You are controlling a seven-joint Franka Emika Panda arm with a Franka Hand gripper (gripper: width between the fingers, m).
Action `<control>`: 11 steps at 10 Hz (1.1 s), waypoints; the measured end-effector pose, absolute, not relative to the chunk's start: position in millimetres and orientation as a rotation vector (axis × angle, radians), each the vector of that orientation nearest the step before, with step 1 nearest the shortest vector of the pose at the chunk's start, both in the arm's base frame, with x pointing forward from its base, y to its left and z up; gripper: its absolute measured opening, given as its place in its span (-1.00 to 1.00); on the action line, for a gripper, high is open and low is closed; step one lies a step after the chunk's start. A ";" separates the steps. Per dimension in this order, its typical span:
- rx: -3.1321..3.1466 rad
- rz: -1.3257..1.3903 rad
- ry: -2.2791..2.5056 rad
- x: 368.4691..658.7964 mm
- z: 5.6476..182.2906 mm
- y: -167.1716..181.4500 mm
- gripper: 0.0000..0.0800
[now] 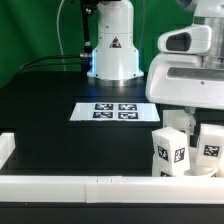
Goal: Assemble stool
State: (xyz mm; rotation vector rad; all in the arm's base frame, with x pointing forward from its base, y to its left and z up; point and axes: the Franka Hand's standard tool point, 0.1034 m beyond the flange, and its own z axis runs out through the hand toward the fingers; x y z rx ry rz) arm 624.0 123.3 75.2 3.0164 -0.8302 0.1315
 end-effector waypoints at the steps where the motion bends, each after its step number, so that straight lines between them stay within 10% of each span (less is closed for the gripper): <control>1: 2.922 0.136 -1.169 624.2 74.8 123.3 -0.16; 11: 1.732 0.066 -2.850 629.5 74.6 126.5 -0.16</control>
Offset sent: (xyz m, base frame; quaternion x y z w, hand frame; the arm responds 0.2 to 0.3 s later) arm 0.0000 0.0000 0.0000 0.0000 0.0000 0.1938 0.9810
